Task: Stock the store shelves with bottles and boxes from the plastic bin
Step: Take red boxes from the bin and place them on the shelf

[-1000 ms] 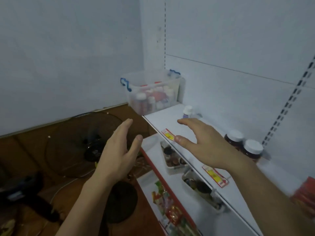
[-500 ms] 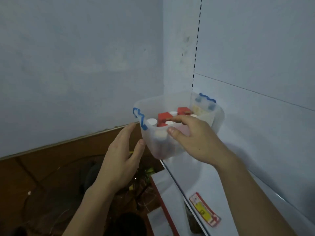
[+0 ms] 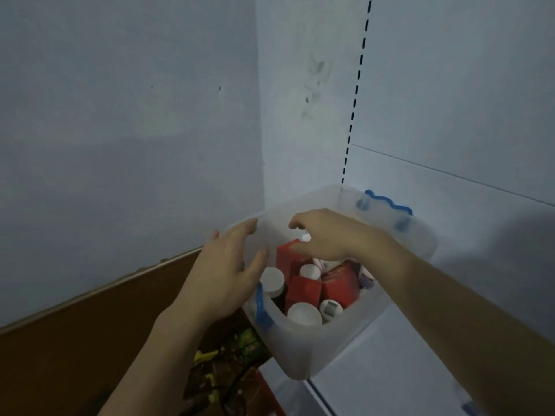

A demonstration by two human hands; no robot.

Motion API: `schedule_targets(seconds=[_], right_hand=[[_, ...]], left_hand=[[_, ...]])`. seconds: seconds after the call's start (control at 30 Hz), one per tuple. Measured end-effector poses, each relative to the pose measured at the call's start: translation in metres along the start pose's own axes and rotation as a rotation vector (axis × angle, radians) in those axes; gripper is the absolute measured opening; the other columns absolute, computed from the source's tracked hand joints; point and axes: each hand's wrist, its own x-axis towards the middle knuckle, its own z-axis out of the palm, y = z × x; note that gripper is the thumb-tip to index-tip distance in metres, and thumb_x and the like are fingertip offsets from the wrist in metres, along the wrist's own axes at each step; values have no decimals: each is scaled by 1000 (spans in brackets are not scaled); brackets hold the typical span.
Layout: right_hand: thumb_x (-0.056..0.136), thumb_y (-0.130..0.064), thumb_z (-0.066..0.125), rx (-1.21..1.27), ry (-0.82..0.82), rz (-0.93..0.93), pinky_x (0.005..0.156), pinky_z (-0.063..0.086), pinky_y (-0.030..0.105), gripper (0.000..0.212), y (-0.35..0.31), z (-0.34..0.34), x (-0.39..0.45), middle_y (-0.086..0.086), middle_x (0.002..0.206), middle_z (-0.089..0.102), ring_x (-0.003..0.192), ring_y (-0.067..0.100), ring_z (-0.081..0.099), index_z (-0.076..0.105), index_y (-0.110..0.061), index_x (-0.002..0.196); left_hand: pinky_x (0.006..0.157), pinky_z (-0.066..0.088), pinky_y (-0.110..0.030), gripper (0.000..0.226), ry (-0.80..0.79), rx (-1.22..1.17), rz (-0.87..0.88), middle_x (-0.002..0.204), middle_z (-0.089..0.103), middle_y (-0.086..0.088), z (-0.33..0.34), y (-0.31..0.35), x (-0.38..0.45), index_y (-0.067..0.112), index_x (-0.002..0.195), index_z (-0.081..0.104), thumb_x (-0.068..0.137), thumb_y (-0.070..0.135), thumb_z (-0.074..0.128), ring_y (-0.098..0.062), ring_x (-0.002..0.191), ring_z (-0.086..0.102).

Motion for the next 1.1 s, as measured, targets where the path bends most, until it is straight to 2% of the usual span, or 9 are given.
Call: schedule_targets(seconds=[0.1,0.2,0.33,0.53,0.73,0.83,0.9,0.97,1.1], right_hand=[[83,-39,76,-163,-201,-55,96,50,42,63,-2,15,35,7,130,60,117,28,58,51,-21,138],[84,-24,73,-273,-254,-124,84,53,44,57,-1,36,47,8,118,56,106,30,60,48,-18,134],[90,-38,68,-240,-123,-124,73,45,39,46,1,34,45,-1,105,44,99,27,57,50,-18,127],[95,-43,63,333,269,-11,94,53,33,49,16,-11,4,-3,124,56,111,14,58,49,-27,139],[97,-48,45,872,125,-131,86,59,27,44,11,-40,-19,-3,125,64,109,12,68,55,-29,135],[103,-52,41,567,153,78,92,56,30,45,38,-44,14,-5,131,60,107,13,66,52,-28,140],[97,-56,53,175,-2,195,98,50,36,53,60,-34,44,-3,134,58,114,18,60,53,-23,139],[84,-61,61,-45,-203,276,95,54,43,57,73,-13,68,-2,119,67,104,21,65,63,-20,123],[81,-47,66,-218,-183,269,71,63,45,32,78,13,89,3,79,71,71,22,70,70,-16,87]], left_hand=[[118,2,-22,64,-80,56,68,137,58,16,-4,-10,16,31,146,44,90,60,37,5,110,52],[119,-3,-20,66,-108,52,70,126,62,21,-6,-17,24,33,146,43,84,54,43,3,113,56],[112,40,-30,74,-163,52,57,139,56,13,-5,-14,38,28,153,33,88,55,57,-3,119,56],[117,35,-45,113,-216,81,51,160,31,8,3,-5,58,30,158,4,75,73,66,-14,143,34],[87,58,-38,79,-109,-98,103,117,58,20,9,-9,60,46,128,29,64,84,57,-4,100,61],[80,59,-37,74,-83,-85,87,110,57,21,13,-10,58,47,120,29,62,91,44,-4,94,61],[77,59,-36,69,-53,-115,73,105,58,22,14,-10,58,48,116,28,63,90,43,-3,89,62],[77,59,-36,68,-34,-128,57,103,58,22,15,-11,57,47,115,28,63,90,42,-2,87,62],[76,59,-36,68,-6,-132,51,102,59,21,17,-11,56,47,115,29,63,89,43,-3,86,63]])
